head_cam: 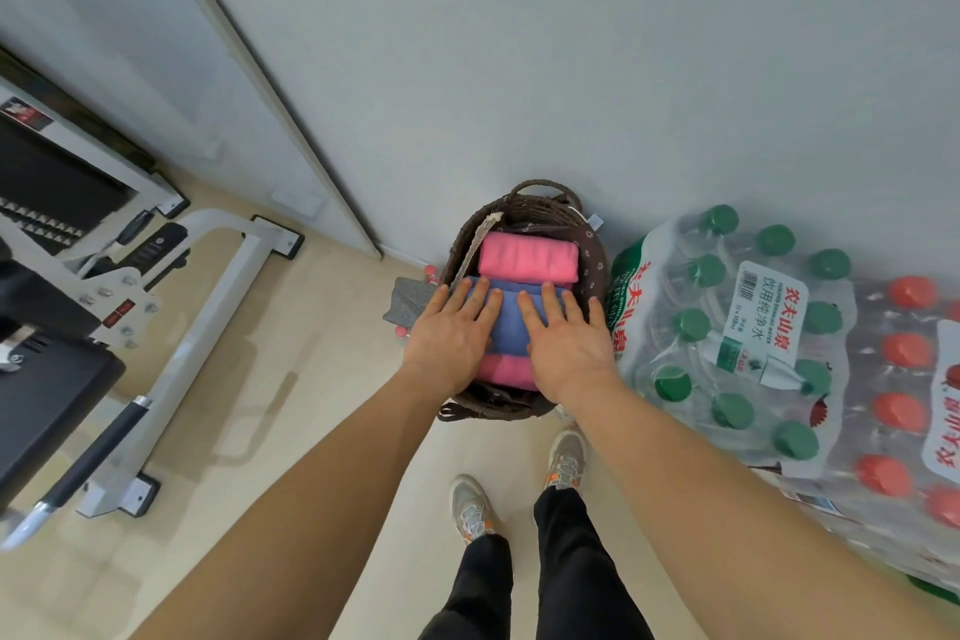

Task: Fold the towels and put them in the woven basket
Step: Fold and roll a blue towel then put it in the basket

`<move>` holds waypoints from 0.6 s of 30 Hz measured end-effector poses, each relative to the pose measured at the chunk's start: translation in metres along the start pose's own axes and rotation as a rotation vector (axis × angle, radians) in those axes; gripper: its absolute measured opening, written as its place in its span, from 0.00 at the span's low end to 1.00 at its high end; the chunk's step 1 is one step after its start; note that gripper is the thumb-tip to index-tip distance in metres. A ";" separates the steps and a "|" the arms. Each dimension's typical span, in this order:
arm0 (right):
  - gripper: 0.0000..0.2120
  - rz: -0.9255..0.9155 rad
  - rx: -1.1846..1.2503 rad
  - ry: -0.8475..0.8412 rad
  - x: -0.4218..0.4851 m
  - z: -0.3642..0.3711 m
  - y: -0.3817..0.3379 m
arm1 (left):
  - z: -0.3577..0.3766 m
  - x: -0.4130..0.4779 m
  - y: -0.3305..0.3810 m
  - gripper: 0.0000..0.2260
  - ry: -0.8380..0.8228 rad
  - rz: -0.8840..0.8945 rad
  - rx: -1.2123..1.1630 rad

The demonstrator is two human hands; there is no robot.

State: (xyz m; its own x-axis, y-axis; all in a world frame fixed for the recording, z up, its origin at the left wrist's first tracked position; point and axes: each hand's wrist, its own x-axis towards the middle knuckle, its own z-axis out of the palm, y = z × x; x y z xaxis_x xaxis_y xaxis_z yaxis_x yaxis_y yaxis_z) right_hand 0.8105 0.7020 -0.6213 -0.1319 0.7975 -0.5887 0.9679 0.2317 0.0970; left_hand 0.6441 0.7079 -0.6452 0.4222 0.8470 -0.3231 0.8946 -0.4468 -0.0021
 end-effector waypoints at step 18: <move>0.29 -0.172 0.001 0.293 -0.101 -0.128 -0.038 | -0.119 -0.120 -0.034 0.18 0.005 -0.373 -0.243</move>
State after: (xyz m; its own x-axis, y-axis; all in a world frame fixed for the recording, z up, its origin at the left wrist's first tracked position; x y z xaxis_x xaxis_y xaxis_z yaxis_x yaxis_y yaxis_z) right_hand 0.7598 0.6840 -0.4634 -0.3490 0.8732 -0.3402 0.9264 0.3762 0.0151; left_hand 0.5804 0.6552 -0.4936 0.0647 0.9390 -0.3379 0.9939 -0.0305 0.1055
